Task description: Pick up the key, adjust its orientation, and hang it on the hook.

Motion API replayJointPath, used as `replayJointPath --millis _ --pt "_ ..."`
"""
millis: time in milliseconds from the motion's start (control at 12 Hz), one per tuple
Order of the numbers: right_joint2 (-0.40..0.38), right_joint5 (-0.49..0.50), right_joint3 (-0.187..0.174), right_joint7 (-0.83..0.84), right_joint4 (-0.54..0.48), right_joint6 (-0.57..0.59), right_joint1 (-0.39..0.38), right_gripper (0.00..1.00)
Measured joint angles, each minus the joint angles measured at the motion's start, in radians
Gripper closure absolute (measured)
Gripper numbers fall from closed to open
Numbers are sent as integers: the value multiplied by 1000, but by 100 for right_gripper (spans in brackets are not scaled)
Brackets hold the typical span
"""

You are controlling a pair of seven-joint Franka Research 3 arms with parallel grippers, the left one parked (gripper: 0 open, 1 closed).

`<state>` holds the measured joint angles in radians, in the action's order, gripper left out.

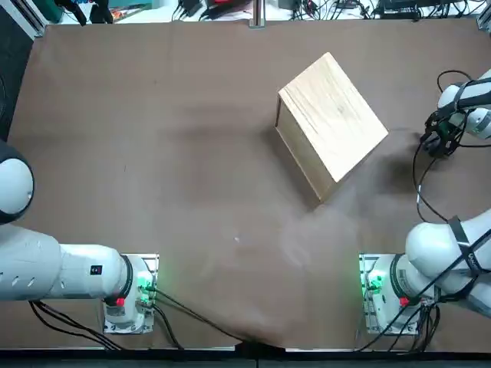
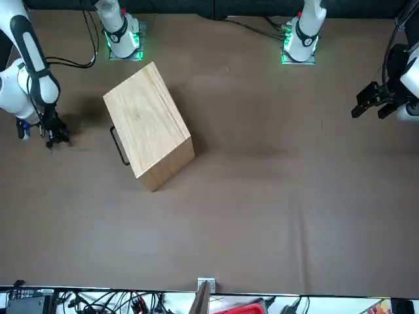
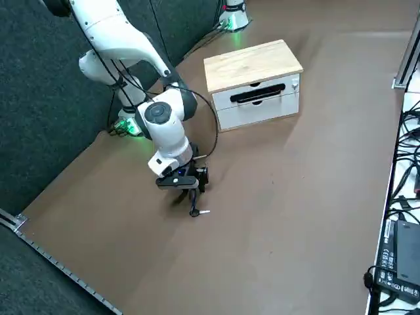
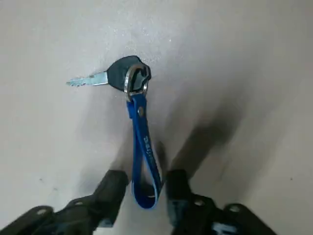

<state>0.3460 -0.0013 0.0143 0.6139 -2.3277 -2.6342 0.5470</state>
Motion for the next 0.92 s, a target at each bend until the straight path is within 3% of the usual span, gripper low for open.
replayJointPath --millis 167,250,333,500,917 --pt "-2 0 1 -3 1 -2 1 58" --pt "-5 0 2 -3 1 -2 1 78" --pt "-5 0 2 -3 1 -2 1 78" --pt "-6 0 5 -3 1 -2 0 96" --pt "-48 0 20 -15 9 44 -3 96"
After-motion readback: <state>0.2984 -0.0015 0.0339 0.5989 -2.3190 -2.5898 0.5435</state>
